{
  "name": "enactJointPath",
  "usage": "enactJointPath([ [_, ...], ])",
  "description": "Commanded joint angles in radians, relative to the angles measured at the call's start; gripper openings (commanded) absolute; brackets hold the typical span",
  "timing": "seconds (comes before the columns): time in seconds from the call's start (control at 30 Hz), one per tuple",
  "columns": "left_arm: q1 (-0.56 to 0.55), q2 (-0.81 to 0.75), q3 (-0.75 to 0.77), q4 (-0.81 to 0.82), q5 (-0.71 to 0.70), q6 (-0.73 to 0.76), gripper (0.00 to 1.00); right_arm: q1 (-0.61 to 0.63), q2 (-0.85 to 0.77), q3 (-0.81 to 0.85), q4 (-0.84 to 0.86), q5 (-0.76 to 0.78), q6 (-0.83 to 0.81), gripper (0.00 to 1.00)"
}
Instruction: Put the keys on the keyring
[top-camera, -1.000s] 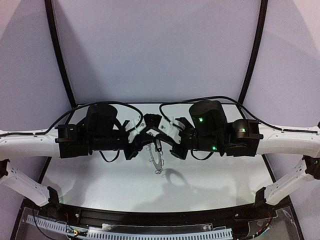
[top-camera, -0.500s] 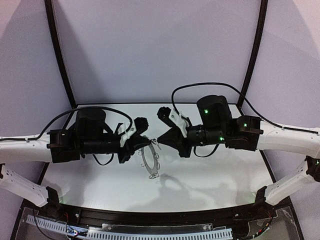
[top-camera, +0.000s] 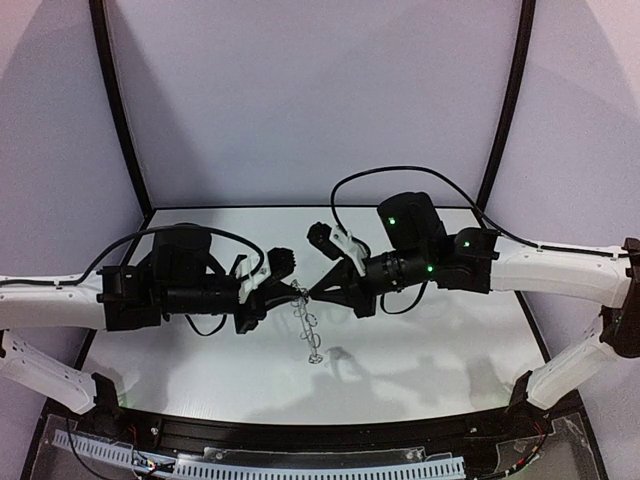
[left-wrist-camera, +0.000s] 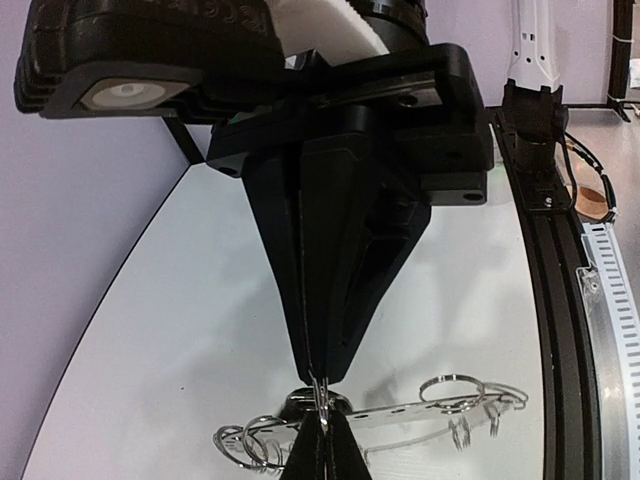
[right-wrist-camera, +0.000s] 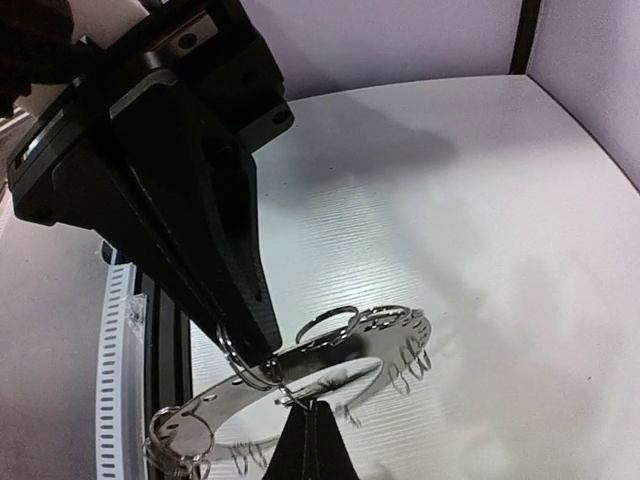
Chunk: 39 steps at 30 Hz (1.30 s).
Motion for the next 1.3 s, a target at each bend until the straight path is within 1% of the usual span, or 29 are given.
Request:
enactJointPath([
  [0.0, -0.011, -0.060, -0.001, 0.165, 0.081, 0.017, 0.01, -0.045, 0.032, -0.017, -0.009, 0.011, 0.048, 0.00],
  [0.2, -0.012, -0.062, -0.010, 0.184, 0.083, 0.015, 0.01, -0.044, 0.027, -0.002, 0.007, 0.015, 0.037, 0.00],
  [0.43, -0.011, -0.087, -0.087, 0.310, 0.120, -0.013, 0.01, -0.046, 0.009, 0.014, -0.003, 0.055, 0.003, 0.00],
  [0.53, -0.012, -0.083, -0.098, 0.318, 0.095, -0.024, 0.01, -0.045, -0.013, 0.031, -0.018, 0.068, -0.022, 0.00],
  [0.6, -0.011, -0.080, -0.107, 0.320, 0.073, -0.032, 0.04, -0.045, -0.022, 0.060, -0.057, 0.080, -0.052, 0.00],
  [0.63, -0.011, -0.077, -0.117, 0.328, 0.060, -0.038, 0.11, -0.044, -0.025, 0.076, -0.075, 0.089, -0.059, 0.00],
  [0.67, -0.012, -0.075, -0.122, 0.333, 0.052, -0.048, 0.16, -0.044, -0.026, 0.091, -0.096, 0.095, -0.071, 0.00],
  [0.83, -0.012, -0.058, -0.116, 0.289, 0.026, -0.069, 0.27, -0.031, -0.029, 0.143, -0.157, 0.095, -0.111, 0.00],
  [0.9, -0.011, -0.052, -0.112, 0.283, 0.019, -0.077, 0.29, -0.024, -0.024, 0.158, -0.180, 0.100, -0.123, 0.00],
  [1.1, -0.012, -0.016, -0.086, 0.269, -0.036, -0.087, 0.28, -0.005, -0.028, 0.178, -0.212, 0.117, -0.147, 0.00],
  [1.27, -0.011, 0.026, -0.038, 0.206, -0.078, -0.063, 0.28, 0.000, -0.028, 0.186, -0.238, 0.124, -0.160, 0.00],
])
